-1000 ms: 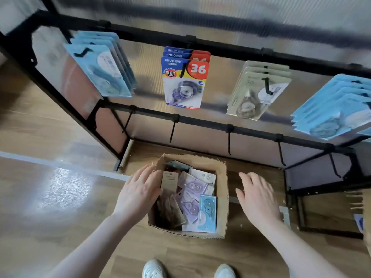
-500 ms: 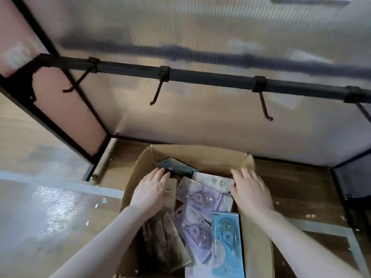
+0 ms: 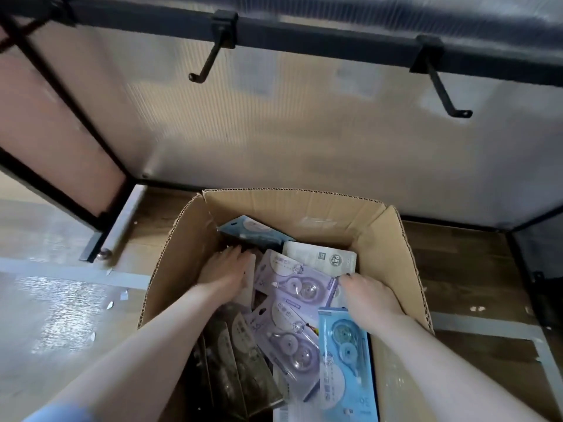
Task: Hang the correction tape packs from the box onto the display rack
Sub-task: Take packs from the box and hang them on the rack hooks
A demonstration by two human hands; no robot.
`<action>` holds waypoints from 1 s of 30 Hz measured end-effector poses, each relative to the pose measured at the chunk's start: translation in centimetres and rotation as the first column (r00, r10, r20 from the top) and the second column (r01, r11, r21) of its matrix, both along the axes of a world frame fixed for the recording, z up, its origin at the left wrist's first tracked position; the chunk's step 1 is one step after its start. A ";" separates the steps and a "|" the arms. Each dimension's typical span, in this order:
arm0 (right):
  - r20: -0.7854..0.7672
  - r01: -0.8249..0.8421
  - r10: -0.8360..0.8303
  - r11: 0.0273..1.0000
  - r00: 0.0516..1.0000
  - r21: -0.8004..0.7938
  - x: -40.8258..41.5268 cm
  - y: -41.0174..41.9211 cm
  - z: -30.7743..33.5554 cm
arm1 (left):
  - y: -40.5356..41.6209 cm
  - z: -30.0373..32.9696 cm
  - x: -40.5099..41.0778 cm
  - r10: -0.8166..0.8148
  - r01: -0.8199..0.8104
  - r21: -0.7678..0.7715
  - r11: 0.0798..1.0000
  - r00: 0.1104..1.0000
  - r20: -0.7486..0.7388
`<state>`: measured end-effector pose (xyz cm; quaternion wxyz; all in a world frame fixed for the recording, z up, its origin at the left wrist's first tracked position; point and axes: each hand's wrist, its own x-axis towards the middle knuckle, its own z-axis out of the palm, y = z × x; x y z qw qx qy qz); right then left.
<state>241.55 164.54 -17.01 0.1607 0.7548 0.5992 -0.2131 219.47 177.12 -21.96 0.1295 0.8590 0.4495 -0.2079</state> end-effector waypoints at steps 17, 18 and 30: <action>0.072 0.084 -0.073 0.985 0.995 -0.152 -1.6 -1.5 0.5 | -0.2 1.9 -0.2 -0.030 0.015 0.139 0.990 0.994 0.106; 0.093 0.110 -0.095 0.979 0.991 -0.171 -1.8 -1.8 0.4 | -0.2 2.1 -0.3 -0.032 0.016 0.143 0.990 0.993 0.111; 0.015 0.424 -0.464 0.796 0.886 -0.432 -3.8 -4.8 -1.7 | 0.4 3.6 -1.4 -0.086 0.068 0.128 0.989 0.987 0.135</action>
